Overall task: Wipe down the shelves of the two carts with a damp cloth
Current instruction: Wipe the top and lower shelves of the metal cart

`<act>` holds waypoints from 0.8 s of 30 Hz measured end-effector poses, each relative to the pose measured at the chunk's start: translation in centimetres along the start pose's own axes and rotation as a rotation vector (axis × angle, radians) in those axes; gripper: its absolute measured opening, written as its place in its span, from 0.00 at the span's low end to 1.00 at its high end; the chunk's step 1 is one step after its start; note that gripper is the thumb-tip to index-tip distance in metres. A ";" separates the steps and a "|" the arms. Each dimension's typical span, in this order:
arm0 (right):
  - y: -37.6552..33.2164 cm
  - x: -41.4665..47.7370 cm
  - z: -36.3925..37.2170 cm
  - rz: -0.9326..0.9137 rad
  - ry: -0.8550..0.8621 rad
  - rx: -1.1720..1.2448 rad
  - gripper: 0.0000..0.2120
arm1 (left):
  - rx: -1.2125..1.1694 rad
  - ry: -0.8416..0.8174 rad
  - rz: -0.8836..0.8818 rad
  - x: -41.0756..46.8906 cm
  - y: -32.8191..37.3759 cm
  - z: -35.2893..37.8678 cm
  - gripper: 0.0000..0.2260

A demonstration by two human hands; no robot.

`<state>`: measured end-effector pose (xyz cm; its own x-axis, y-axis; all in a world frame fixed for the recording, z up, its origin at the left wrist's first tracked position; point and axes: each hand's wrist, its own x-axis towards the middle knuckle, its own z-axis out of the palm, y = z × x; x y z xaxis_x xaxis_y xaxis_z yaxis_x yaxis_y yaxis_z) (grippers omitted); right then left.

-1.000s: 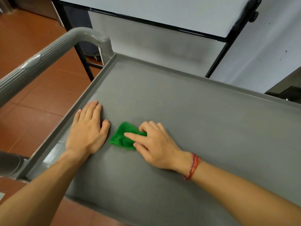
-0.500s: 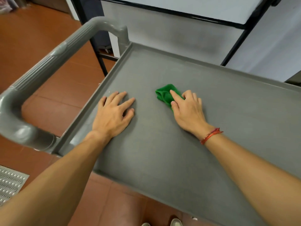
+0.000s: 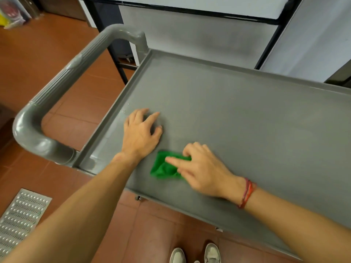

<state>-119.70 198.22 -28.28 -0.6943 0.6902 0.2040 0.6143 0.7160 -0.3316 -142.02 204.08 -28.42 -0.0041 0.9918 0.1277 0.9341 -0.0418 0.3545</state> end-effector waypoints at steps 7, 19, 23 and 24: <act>5.9 0.8 -1.2 0.383 0.195 -0.051 0.23 | 0.050 0.028 0.010 -2.1 0.8 2.0 0.20; -5.5 -6.9 -0.2 -0.075 -0.040 0.253 0.17 | 0.128 0.059 0.020 -2.3 1.3 2.1 0.21; -1.2 -4.9 -0.4 -0.094 0.012 0.118 0.17 | 0.125 0.068 0.022 -2.3 1.4 2.0 0.21; 0.5 -4.3 -0.5 -0.059 0.049 0.079 0.18 | 0.125 0.070 0.024 -2.3 1.4 2.0 0.21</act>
<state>-116.20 195.69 -28.90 -0.7083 0.6525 0.2694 0.5399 0.7466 -0.3888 -140.02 201.96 -30.12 -0.0023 0.9797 0.2004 0.9713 -0.0454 0.2333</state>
